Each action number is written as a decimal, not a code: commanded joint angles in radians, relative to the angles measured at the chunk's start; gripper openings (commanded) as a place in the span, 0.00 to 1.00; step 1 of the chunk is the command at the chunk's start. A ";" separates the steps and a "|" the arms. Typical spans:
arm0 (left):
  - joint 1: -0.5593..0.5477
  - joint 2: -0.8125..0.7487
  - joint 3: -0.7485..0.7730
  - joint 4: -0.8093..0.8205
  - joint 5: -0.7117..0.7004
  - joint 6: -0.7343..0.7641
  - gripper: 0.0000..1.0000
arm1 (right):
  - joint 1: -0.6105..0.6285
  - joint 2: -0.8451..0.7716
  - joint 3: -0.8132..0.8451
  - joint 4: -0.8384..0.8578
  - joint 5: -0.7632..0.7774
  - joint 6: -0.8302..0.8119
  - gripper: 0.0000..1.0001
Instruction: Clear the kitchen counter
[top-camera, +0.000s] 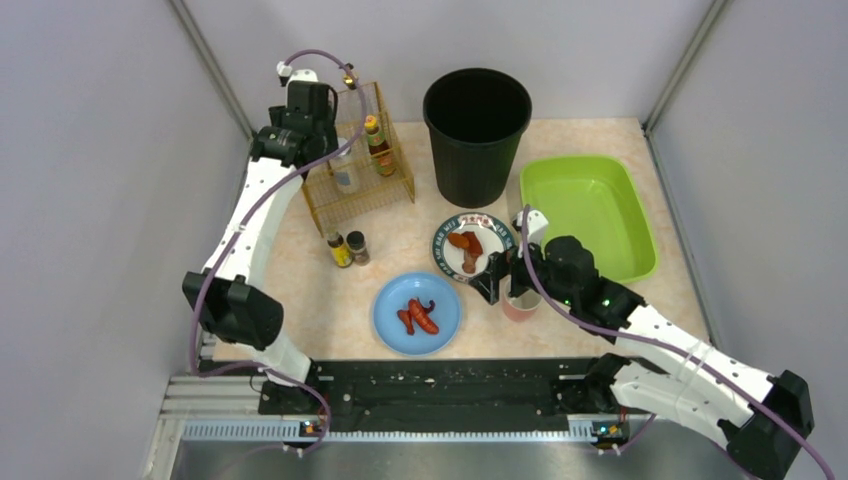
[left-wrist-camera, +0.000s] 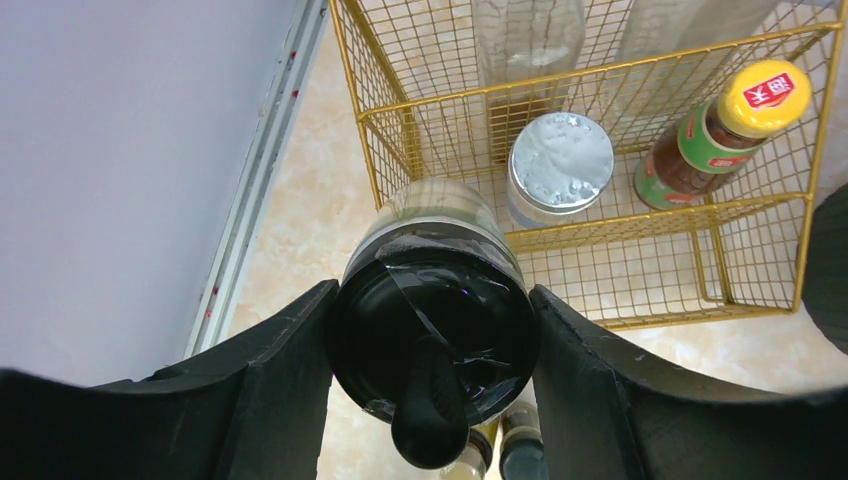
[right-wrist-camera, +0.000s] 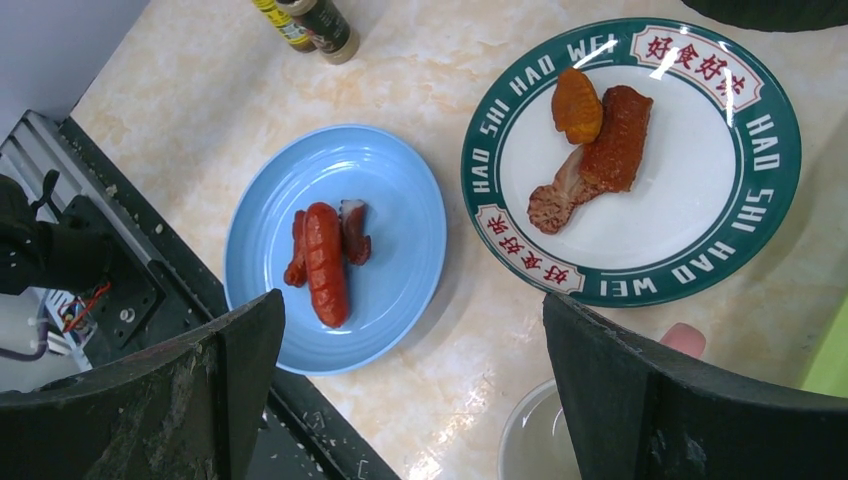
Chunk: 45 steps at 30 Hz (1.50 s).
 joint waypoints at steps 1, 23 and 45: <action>0.013 0.031 0.059 0.096 -0.032 -0.002 0.00 | 0.004 -0.030 -0.006 0.052 -0.018 -0.001 0.99; 0.089 0.213 0.113 0.170 0.006 -0.037 0.00 | 0.003 -0.046 -0.026 0.052 -0.011 0.000 0.99; 0.117 0.372 0.088 0.191 0.161 -0.161 0.00 | 0.004 -0.036 -0.027 0.047 -0.007 -0.004 0.99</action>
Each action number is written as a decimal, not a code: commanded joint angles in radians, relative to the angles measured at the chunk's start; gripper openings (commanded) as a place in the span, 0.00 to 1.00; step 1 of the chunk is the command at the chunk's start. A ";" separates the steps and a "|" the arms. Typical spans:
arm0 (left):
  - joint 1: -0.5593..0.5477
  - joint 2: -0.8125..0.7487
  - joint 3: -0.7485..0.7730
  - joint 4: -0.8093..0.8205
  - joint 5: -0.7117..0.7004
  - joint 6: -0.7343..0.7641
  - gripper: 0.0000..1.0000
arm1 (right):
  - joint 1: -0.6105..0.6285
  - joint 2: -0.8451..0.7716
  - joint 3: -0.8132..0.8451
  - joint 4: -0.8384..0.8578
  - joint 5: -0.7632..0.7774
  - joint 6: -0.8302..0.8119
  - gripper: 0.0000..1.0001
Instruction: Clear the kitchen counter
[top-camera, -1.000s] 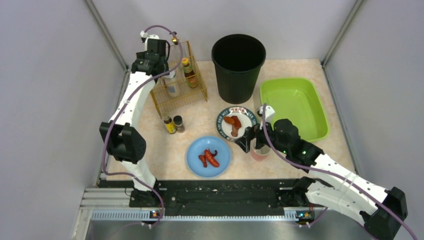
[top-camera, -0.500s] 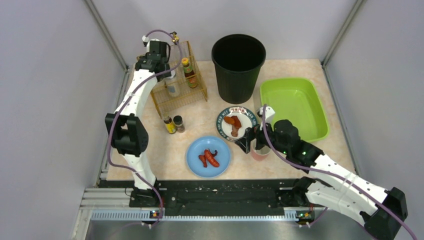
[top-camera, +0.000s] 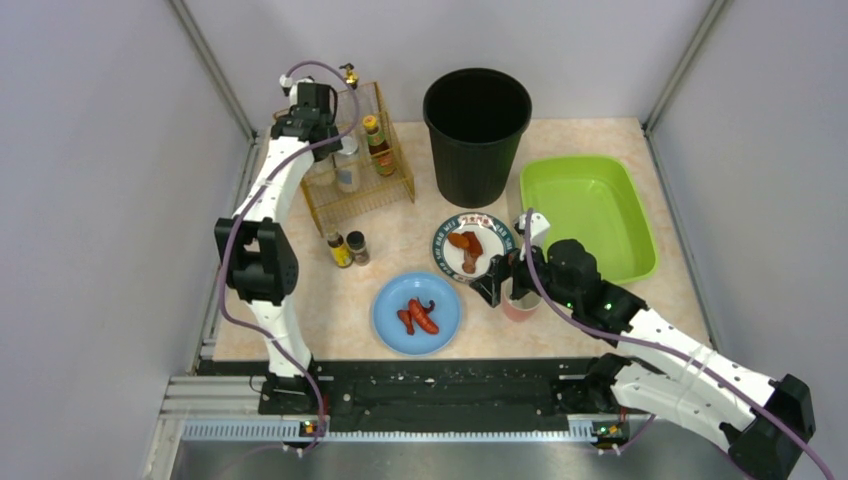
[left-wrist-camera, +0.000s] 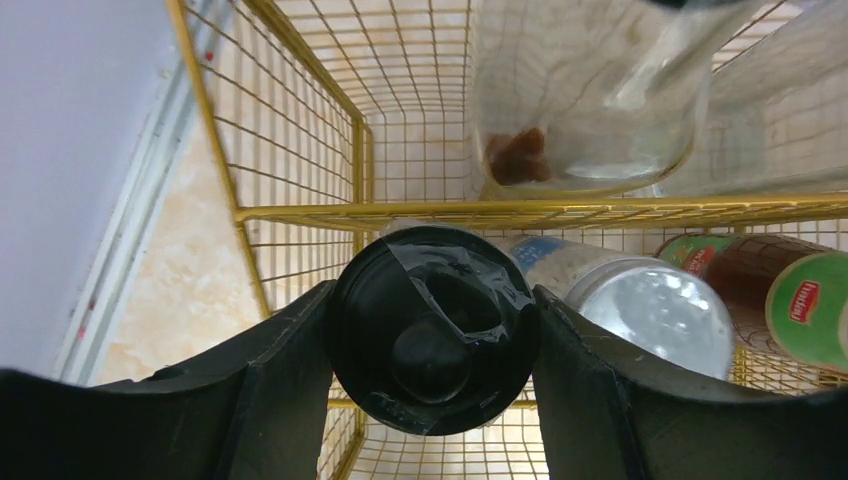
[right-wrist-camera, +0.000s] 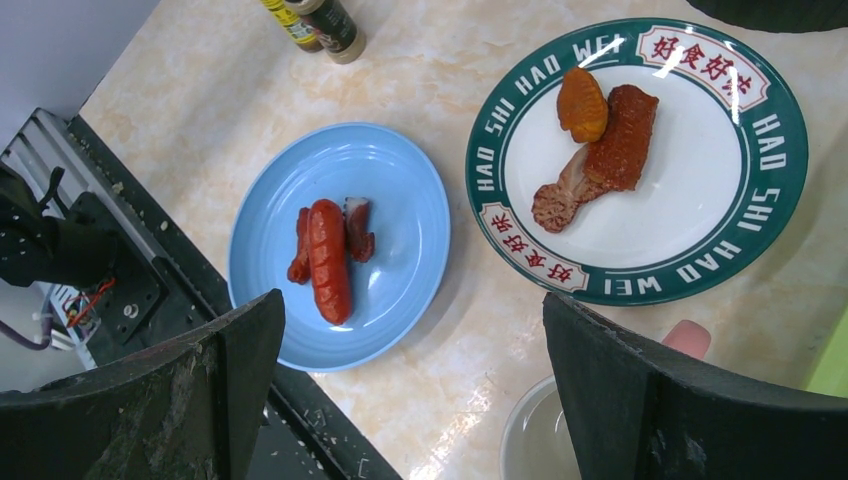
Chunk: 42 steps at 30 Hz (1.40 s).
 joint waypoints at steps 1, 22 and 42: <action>-0.004 0.047 0.003 0.059 0.069 -0.040 0.00 | 0.004 -0.001 0.001 0.033 0.003 -0.005 0.99; 0.007 0.034 -0.023 0.033 0.080 -0.033 0.19 | 0.004 -0.004 -0.008 0.037 0.003 -0.001 0.99; 0.008 -0.097 -0.086 0.025 0.070 0.017 0.83 | 0.004 -0.017 -0.018 0.044 0.000 0.007 0.99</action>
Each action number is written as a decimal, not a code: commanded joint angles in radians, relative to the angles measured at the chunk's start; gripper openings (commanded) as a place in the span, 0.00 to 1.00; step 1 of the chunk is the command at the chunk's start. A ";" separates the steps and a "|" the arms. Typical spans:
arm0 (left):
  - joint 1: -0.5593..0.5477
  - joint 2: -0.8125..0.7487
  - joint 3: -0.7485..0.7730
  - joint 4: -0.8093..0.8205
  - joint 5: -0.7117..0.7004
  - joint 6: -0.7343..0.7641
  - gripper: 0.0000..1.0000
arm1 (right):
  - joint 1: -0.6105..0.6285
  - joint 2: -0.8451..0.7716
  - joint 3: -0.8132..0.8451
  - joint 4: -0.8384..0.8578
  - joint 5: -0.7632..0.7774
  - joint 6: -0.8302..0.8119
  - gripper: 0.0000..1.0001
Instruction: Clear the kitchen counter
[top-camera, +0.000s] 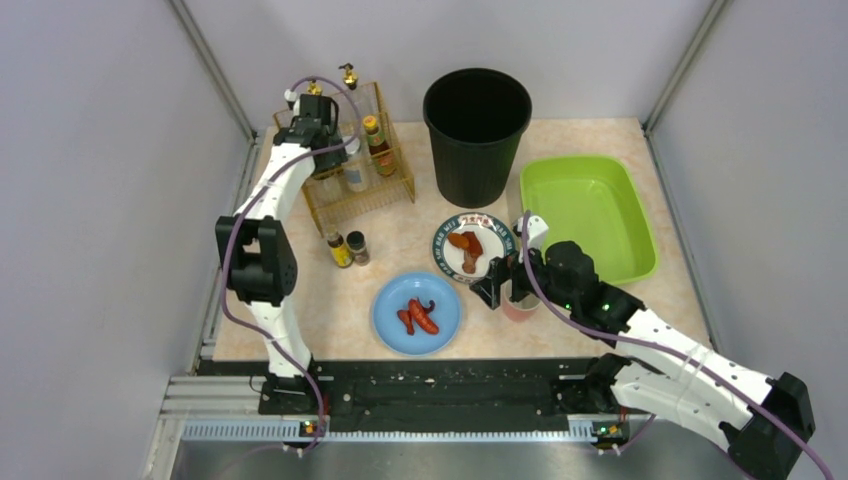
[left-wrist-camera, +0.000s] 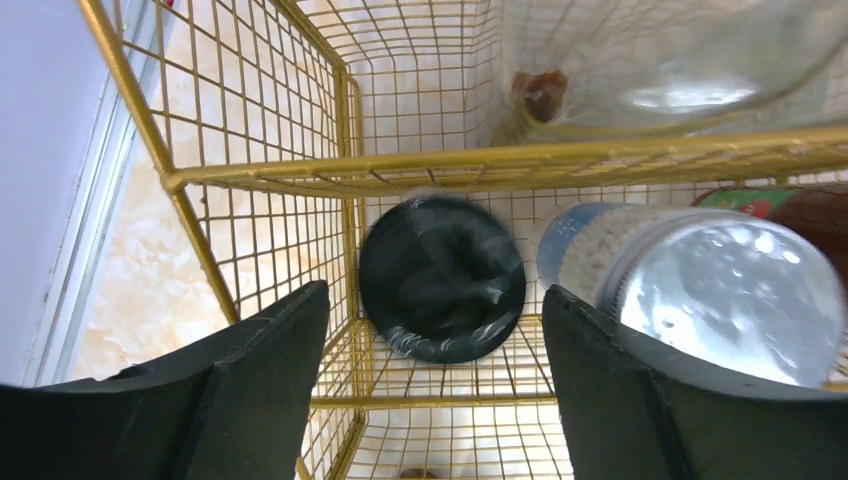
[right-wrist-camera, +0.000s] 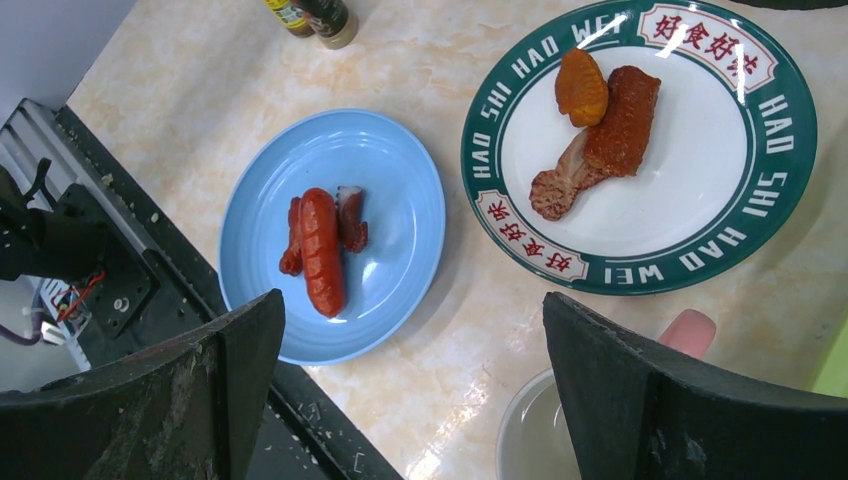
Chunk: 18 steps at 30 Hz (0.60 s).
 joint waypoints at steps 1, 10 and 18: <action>-0.002 -0.109 0.024 -0.009 0.025 0.017 0.85 | 0.004 -0.024 0.004 0.038 0.000 0.006 0.99; -0.003 -0.198 0.035 -0.044 0.060 0.029 0.99 | 0.004 -0.024 0.015 0.033 -0.007 0.007 0.99; -0.024 -0.433 -0.180 0.029 0.208 0.045 0.99 | 0.004 -0.018 0.022 0.033 -0.009 0.006 0.99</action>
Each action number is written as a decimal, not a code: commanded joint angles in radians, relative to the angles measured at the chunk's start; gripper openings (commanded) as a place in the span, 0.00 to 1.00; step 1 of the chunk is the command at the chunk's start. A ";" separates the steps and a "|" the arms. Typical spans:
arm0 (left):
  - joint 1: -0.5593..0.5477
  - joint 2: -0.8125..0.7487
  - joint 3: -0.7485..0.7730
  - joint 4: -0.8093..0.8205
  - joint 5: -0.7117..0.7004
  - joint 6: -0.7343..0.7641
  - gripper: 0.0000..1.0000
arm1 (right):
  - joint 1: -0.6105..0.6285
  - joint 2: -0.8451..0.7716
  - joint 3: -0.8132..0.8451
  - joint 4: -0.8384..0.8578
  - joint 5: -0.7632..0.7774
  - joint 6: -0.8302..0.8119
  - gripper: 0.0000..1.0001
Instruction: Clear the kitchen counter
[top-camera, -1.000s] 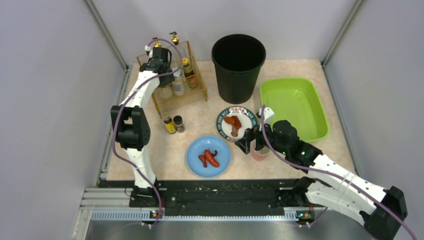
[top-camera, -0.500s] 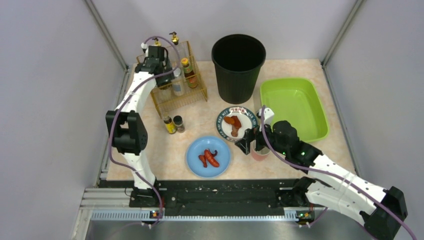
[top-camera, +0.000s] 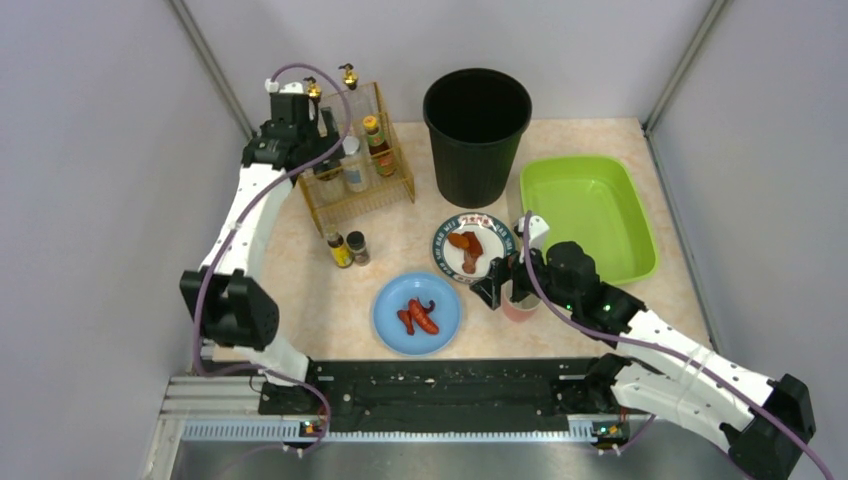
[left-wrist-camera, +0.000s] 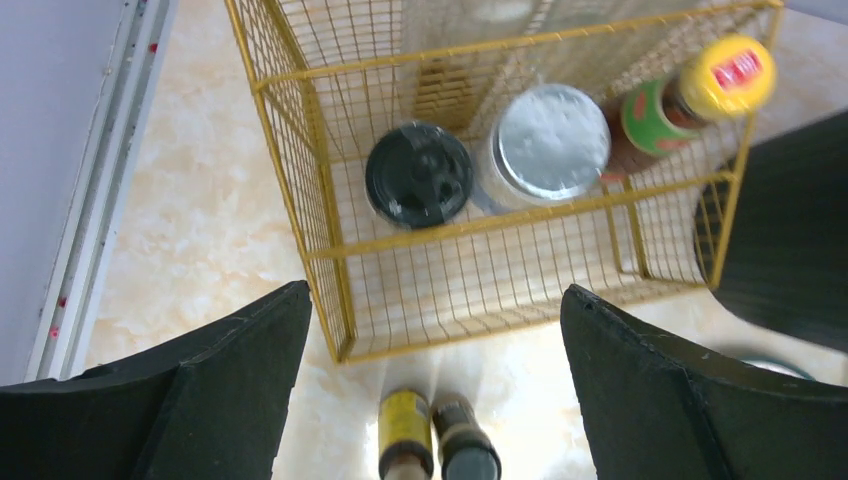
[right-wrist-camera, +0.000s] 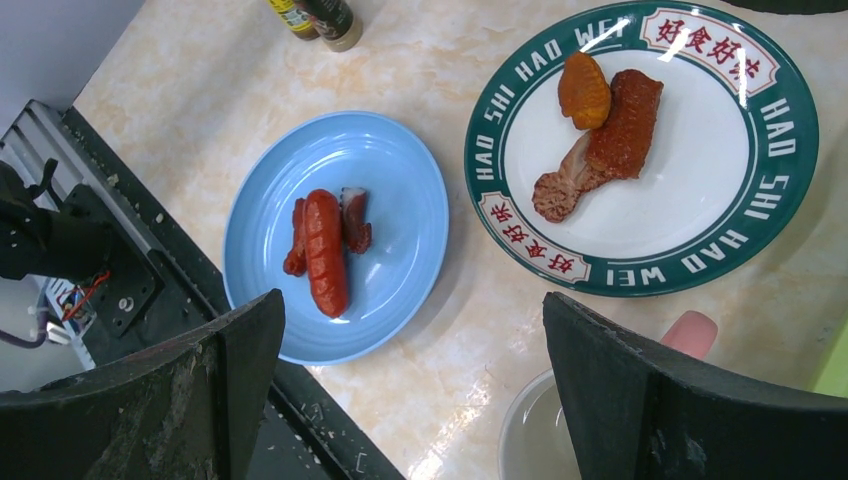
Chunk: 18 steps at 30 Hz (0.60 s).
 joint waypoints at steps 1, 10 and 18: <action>-0.025 -0.189 -0.130 0.061 0.067 0.009 0.99 | 0.005 -0.007 0.021 0.034 -0.005 0.003 0.99; -0.174 -0.411 -0.421 0.066 -0.053 0.002 0.99 | 0.004 0.008 0.038 0.030 -0.018 0.001 0.99; -0.275 -0.461 -0.574 0.080 -0.173 -0.029 0.97 | 0.004 0.020 0.037 0.040 -0.021 0.004 0.99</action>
